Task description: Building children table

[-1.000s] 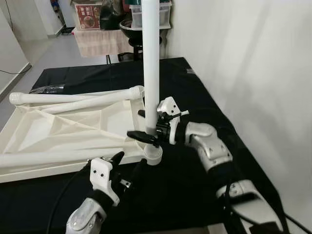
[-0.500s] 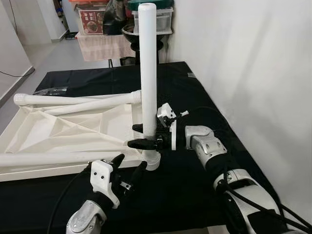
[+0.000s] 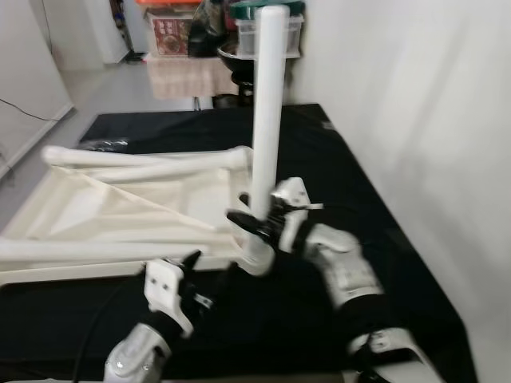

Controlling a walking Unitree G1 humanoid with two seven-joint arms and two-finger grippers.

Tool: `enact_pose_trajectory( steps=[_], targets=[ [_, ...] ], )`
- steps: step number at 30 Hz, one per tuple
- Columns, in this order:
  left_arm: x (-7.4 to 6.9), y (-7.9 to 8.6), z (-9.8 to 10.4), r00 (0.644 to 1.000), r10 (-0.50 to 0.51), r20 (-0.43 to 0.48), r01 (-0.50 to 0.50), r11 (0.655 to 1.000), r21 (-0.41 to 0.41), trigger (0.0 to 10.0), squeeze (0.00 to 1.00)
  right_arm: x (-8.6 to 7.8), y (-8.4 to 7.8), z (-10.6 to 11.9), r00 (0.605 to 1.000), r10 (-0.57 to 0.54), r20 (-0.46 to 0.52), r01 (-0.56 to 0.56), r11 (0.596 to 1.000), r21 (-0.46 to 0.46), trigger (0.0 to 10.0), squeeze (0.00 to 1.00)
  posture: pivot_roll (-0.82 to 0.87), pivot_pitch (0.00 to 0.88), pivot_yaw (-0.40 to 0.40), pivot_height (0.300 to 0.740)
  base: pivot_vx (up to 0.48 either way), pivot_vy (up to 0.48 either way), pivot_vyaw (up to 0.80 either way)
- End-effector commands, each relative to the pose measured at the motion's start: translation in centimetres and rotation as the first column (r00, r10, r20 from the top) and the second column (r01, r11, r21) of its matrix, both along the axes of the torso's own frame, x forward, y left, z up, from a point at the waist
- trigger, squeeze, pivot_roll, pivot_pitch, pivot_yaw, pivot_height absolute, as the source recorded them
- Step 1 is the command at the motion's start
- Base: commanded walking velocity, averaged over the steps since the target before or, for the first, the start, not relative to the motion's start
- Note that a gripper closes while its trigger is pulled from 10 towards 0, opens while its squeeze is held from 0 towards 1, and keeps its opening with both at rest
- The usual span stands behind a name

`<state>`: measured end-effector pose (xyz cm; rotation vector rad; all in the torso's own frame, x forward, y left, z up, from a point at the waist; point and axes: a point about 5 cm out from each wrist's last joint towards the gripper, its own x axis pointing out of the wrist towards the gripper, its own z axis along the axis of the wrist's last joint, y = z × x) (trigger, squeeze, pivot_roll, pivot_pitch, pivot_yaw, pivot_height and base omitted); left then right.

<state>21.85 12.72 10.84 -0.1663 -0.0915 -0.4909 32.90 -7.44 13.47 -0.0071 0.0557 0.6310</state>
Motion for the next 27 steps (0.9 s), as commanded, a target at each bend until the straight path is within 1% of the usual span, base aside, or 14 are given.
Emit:
enact_pose_trajectory(
  steps=[1,8,9,10,11,12,13,16,18,20,21,22,23,27],
  targets=[
    [-0.1,0.5,-0.2,1.000,0.006,-0.012,-0.006,1.000,0.008,10.0,0.00,-1.1,-1.5,-2.7,0.979,-0.178,-0.103,0.167,0.980,-0.107,0.0,0.00,0.00,0.000,0.025,0.740,0.000,0.000,0.00],
    [-0.2,0.5,-0.2,1.000,0.011,-0.012,-0.011,1.000,0.015,10.0,0.00,-0.3,0.2,-2.5,0.992,-0.063,-0.111,0.052,0.994,-0.098,0.0,0.00,0.03,0.000,0.009,0.740,0.000,0.000,0.00],
    [-0.2,0.5,-0.1,1.000,0.016,-0.010,-0.016,1.000,0.019,10.0,0.00,-0.1,0.6,-2.7,0.990,-0.031,-0.141,0.018,0.996,-0.090,10.0,0.00,0.03,0.000,0.009,0.740,0.000,0.000,0.00],
    [-0.2,0.5,-0.1,1.000,0.016,-0.010,-0.016,1.000,0.019,10.0,0.00,-0.1,0.6,-2.7,0.990,-0.031,-0.141,0.018,0.996,-0.090,10.0,0.00,0.03,0.000,0.009,0.740,0.000,0.000,0.00],
    [-0.2,0.5,-0.1,1.000,0.018,-0.009,-0.018,1.000,0.019,10.0,0.00,0.1,1.1,-2.5,0.988,0.034,-0.148,-0.044,0.997,-0.065,10.0,0.76,0.03,0.000,0.011,0.740,0.000,0.000,0.00],
    [-0.2,0.5,-0.1,1.000,0.018,-0.009,-0.018,1.000,0.019,10.0,0.00,0.1,1.1,-2.5,0.988,0.034,-0.148,-0.044,0.997,-0.065,10.0,0.76,0.03,0.000,0.011,0.740,0.000,0.000,0.00],
    [-0.2,0.4,-0.1,1.000,0.017,-0.010,-0.017,1.000,0.016,10.0,0.00,0.6,1.7,-1.4,0.974,0.193,-0.117,-0.194,0.981,0.004,10.0,1.00,0.03,0.000,0.012,0.740,0.000,0.000,0.00],
    [-0.2,0.4,-0.1,1.000,0.014,-0.011,-0.014,1.000,0.014,10.0,0.00,0.7,2.0,-0.1,0.951,0.300,-0.078,-0.297,0.954,0.044,10.0,1.00,0.03,0.000,0.012,0.740,0.000,0.000,0.00],
    [0.0,0.3,-0.1,1.000,0.012,-0.011,-0.012,1.000,0.011,10.0,0.00,1.1,1.7,2.2,0.860,0.511,0.002,-0.510,0.859,0.034,10.0,1.00,0.03,0.000,0.009,0.740,0.000,0.000,0.00],
    [0.0,0.3,-0.1,1.000,0.012,-0.011,-0.012,1.000,0.011,10.0,0.00,1.1,1.7,2.2,0.860,0.511,0.002,-0.510,0.859,0.034,10.0,1.00,0.03,0.000,0.009,0.740,0.000,0.000,0.00],
    [0.0,0.3,-0.1,1.000,0.012,-0.010,-0.012,1.000,0.011,10.0,0.00,1.0,1.6,2.9,0.812,0.584,-0.002,-0.584,0.812,0.007,10.0,0.00,0.03,0.000,0.005,0.740,0.000,0.000,0.00],
    [0.0,0.3,-0.1,1.000,0.012,-0.010,-0.012,1.000,0.011,10.0,0.00,1.0,1.6,2.9,0.812,0.584,-0.002,-0.584,0.812,0.007,10.0,0.00,0.03,0.000,0.005,0.740,0.000,0.000,0.00],
    [0.1,0.3,-0.1,1.000,0.013,-0.009,-0.013,1.000,0.011,10.0,0.00,1.0,1.5,3.2,0.747,0.665,-0.017,-0.665,0.746,-0.024,10.0,0.00,0.03,0.000,0.006,0.740,0.000,0.000,0.00],
    [0.2,0.2,-0.2,1.000,0.013,-0.009,-0.013,1.000,0.012,10.0,0.00,1.9,1.5,3.4,0.693,0.717,-0.075,-0.721,0.693,-0.029,10.0,0.00,0.06,0.000,-0.006,0.740,0.000,0.000,0.00]
  ],
)
